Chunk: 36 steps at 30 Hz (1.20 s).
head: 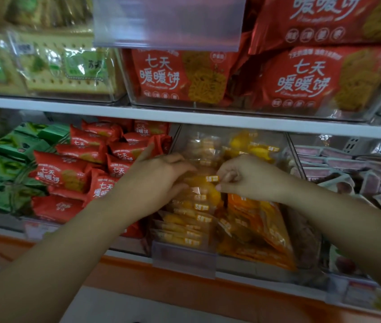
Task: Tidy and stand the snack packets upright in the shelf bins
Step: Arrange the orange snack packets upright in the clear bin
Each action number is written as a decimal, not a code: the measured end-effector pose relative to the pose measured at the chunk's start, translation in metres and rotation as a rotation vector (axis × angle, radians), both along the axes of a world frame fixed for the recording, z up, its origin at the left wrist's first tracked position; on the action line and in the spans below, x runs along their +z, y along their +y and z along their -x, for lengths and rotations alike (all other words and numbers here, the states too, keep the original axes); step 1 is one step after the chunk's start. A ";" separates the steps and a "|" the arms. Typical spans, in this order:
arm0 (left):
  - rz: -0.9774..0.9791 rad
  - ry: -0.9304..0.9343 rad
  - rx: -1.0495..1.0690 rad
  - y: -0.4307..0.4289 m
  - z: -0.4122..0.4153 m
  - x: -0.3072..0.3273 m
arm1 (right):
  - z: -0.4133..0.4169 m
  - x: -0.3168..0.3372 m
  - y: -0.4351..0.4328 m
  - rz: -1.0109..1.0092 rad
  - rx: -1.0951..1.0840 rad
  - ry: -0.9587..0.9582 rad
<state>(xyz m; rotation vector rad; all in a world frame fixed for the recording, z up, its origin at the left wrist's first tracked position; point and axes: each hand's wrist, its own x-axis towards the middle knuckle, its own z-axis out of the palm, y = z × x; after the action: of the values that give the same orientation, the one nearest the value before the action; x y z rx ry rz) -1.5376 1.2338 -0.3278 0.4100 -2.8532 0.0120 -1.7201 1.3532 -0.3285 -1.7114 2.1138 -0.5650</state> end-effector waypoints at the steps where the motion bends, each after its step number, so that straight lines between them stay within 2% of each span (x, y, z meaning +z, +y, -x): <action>1: 0.011 0.007 0.033 -0.003 -0.001 0.000 | -0.003 -0.001 -0.002 -0.007 0.013 0.064; 5: 0.051 -0.035 0.094 -0.006 0.002 -0.001 | -0.020 -0.012 -0.011 -0.024 0.011 0.110; 9: 0.115 0.084 0.060 -0.010 0.001 -0.008 | -0.024 -0.022 -0.008 0.015 -0.039 -0.066; 15: 0.159 -0.226 0.129 -0.003 0.005 0.002 | -0.028 -0.027 -0.012 -0.190 0.138 0.083; 17: 0.088 -0.117 0.113 0.001 0.000 0.001 | -0.025 -0.014 -0.006 -0.151 0.160 0.108; 19: 0.027 -0.010 0.061 0.009 -0.006 -0.002 | -0.018 -0.001 0.005 -0.001 0.107 0.147; 20: -0.017 -0.040 0.037 0.015 -0.007 -0.003 | -0.012 0.002 0.009 0.045 0.092 0.191; 22: -0.081 -0.197 0.005 0.029 -0.007 -0.009 | -0.005 0.002 0.017 -0.013 0.105 0.296; 26: 0.050 -0.383 0.033 0.031 0.001 -0.021 | 0.004 -0.006 0.027 0.032 0.133 0.319; 30: 0.077 -0.483 0.066 0.029 0.005 -0.016 | 0.010 -0.013 0.050 -0.049 0.136 0.340; 33: 0.049 -0.489 0.072 0.031 0.005 -0.012 | 0.011 -0.006 0.070 -0.055 0.114 0.288; 36: 0.029 -0.317 0.092 0.043 0.006 -0.001 | 0.010 0.010 0.093 0.087 0.032 0.160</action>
<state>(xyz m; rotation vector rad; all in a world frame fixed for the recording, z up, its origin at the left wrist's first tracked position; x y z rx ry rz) -1.5435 1.2765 -0.3290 0.5799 -3.1359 0.1482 -1.7305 1.4464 -0.3189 -1.8917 2.1952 -0.5345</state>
